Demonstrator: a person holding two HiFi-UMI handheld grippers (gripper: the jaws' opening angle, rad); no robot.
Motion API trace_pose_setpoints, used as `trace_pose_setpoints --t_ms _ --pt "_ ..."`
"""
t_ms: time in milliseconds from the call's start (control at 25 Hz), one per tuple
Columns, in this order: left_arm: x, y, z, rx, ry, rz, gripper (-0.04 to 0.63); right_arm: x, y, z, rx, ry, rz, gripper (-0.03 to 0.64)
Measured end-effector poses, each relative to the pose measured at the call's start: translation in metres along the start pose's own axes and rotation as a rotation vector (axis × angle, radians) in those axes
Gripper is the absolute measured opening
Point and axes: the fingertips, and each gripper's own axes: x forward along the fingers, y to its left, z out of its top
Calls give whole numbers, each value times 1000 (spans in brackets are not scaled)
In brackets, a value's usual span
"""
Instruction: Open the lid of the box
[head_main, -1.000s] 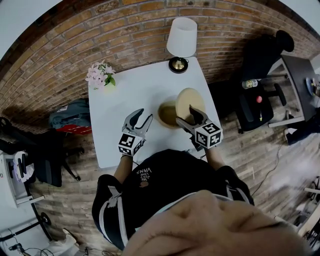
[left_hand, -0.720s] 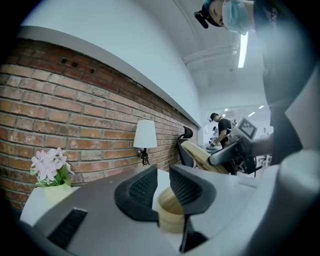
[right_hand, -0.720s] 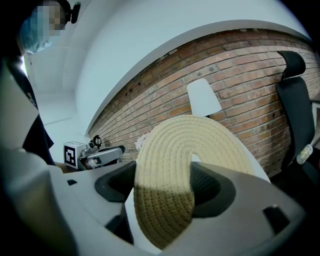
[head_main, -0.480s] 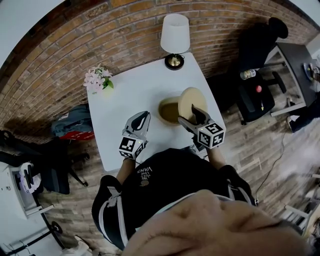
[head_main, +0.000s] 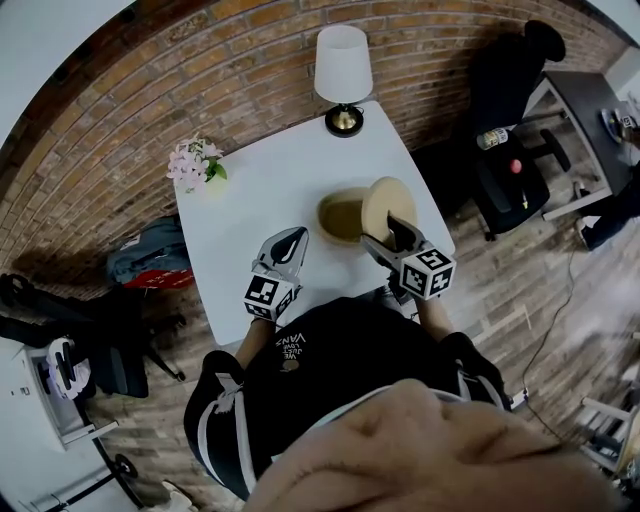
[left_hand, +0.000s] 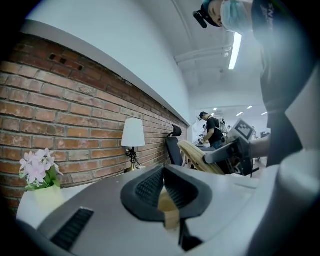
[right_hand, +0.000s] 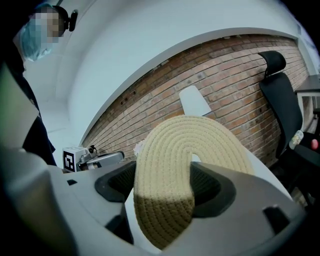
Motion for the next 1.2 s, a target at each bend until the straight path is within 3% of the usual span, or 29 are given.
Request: trace_pose_setpoints --t_ms 1200 --pt "-5 -4 -9 -55 -5 -10 12 -7 0 6 27 -41 -32 325"
